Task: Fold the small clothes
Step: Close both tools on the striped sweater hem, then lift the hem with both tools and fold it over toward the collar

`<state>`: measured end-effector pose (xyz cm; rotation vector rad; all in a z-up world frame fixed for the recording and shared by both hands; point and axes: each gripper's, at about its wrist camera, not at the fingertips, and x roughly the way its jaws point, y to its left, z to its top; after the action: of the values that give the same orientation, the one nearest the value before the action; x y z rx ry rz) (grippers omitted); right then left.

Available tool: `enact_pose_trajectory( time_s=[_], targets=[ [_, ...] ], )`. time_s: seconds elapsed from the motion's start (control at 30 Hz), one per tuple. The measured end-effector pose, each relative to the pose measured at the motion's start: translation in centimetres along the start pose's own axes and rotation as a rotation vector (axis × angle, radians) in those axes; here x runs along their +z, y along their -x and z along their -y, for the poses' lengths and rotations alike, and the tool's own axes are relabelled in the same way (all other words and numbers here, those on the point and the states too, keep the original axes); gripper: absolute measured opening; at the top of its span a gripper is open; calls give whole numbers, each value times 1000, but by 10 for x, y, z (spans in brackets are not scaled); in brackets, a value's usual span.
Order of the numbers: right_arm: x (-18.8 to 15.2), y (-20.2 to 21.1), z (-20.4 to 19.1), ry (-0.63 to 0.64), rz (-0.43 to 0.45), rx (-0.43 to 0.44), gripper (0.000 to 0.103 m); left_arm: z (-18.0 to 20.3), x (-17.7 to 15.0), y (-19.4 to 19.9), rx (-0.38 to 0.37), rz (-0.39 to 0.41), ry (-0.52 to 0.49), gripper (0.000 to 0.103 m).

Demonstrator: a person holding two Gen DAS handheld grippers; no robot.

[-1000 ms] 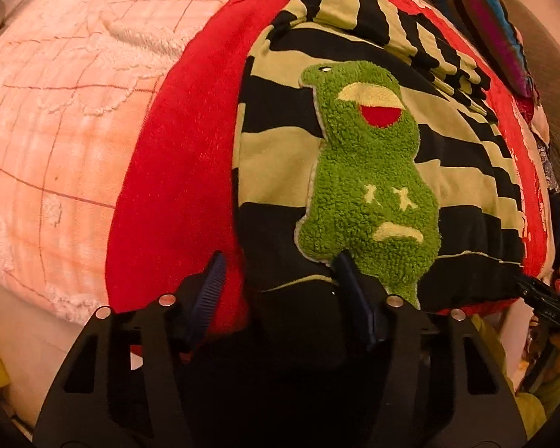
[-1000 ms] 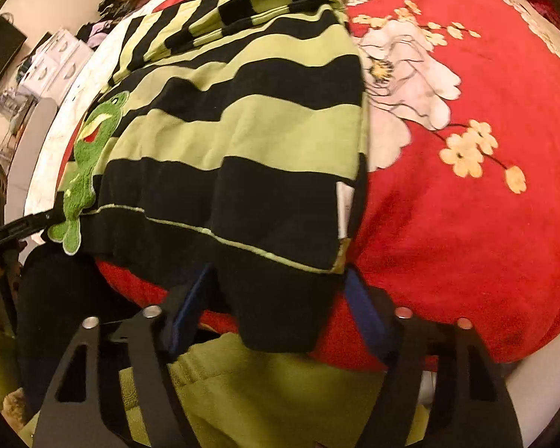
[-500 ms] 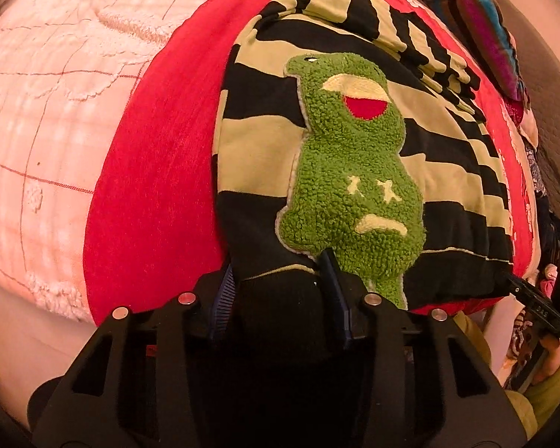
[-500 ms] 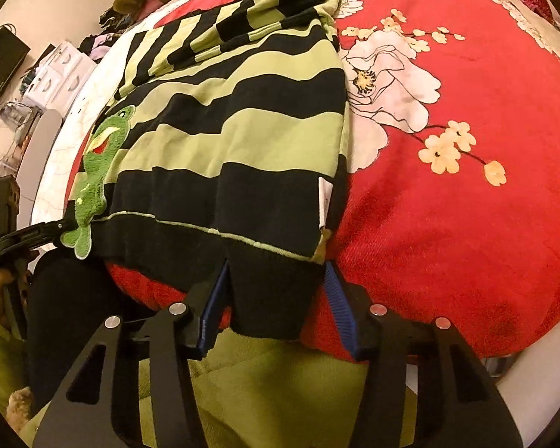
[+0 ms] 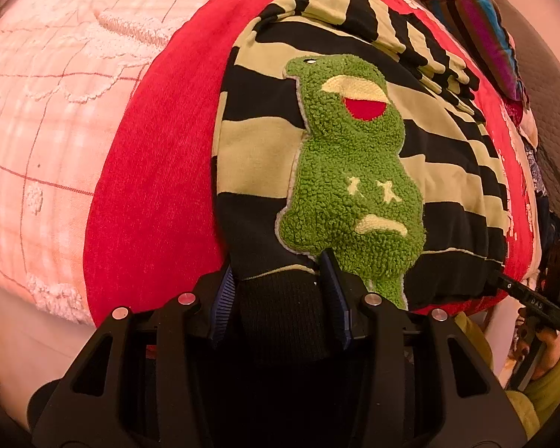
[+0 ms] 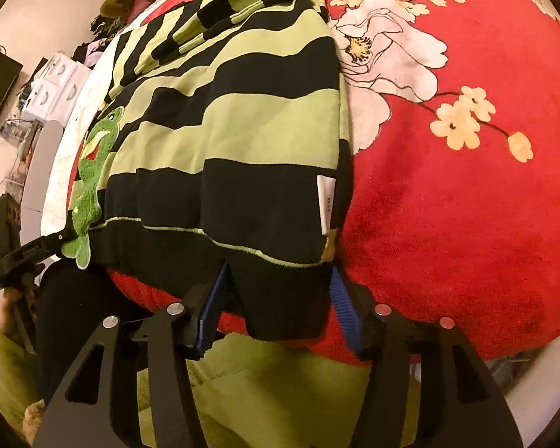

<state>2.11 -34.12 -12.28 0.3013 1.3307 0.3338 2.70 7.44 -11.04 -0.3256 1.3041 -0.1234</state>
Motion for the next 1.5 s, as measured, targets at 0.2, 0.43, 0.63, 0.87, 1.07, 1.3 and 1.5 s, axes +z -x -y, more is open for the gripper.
enact_pose_trajectory(
  time_s=[0.2, 0.43, 0.63, 0.87, 1.07, 1.3, 1.5],
  targets=[
    [0, 6, -5, 68, -10, 37, 32, 3, -1, 4, -5, 32, -21, 19],
    [6, 36, -9, 95, 34, 156, 13, 6, -1, 23, -62, 120, -26, 10],
    [33, 68, -14, 78, 139, 265, 12, 16, 21, 50, -169, 210, -3, 9],
    [81, 83, -5, 5, 236, 330, 12, 33, 67, 62, -209, 285, 34, 9],
    [124, 86, 3, -30, 301, 310, 12, 31, 104, 58, -244, 320, 102, 9],
    [173, 70, 9, -63, 337, 279, 12, 26, 148, 44, -285, 345, 169, 9],
    [212, 49, 13, -101, 345, 245, 12, 22, 181, 25, -258, 375, 236, 9]
  ],
)
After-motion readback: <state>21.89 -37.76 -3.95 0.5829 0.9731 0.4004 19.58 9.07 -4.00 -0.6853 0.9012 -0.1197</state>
